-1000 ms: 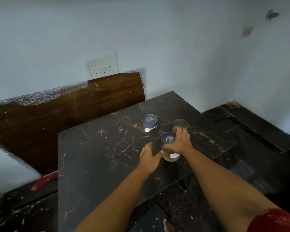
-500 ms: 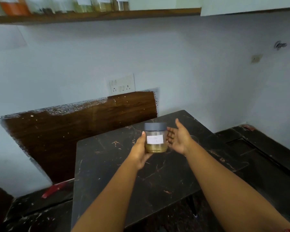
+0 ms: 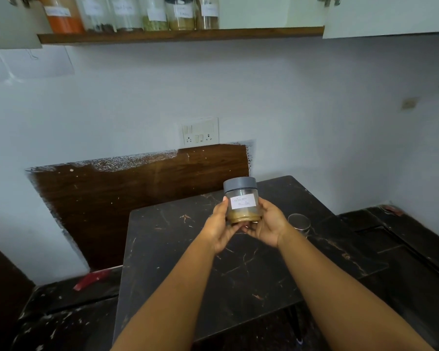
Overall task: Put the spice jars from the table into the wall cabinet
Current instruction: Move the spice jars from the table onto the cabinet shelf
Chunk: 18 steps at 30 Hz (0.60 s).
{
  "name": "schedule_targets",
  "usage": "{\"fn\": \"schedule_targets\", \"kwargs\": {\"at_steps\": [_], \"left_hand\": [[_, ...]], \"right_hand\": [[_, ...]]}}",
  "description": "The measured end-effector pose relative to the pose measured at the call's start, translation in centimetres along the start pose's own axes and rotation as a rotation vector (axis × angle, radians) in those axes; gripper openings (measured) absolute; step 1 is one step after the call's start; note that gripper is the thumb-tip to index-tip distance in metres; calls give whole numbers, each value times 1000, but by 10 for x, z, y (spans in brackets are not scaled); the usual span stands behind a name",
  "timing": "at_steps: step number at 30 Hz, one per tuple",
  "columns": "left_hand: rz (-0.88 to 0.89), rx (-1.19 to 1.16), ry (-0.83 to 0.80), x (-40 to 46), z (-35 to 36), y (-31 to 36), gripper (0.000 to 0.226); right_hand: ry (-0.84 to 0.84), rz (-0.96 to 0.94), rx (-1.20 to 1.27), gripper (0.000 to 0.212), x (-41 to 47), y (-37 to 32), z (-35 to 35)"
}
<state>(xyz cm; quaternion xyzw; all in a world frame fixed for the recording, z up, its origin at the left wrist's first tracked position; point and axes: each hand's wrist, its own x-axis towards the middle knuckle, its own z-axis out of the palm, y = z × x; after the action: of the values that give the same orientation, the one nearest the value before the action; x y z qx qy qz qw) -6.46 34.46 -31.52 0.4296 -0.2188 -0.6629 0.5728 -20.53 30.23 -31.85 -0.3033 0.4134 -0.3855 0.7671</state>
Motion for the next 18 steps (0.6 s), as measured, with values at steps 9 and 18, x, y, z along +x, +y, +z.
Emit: {"fn": "schedule_targets", "kwargs": {"at_steps": [9,18], "left_hand": [[47,-100,10,0,0,10,35],[122,53,51,14,-7,36,30]], "right_hand": [[109,-226,-540,81,5,-5,21],[340,-499,-966,98,17,-18,49]]}}
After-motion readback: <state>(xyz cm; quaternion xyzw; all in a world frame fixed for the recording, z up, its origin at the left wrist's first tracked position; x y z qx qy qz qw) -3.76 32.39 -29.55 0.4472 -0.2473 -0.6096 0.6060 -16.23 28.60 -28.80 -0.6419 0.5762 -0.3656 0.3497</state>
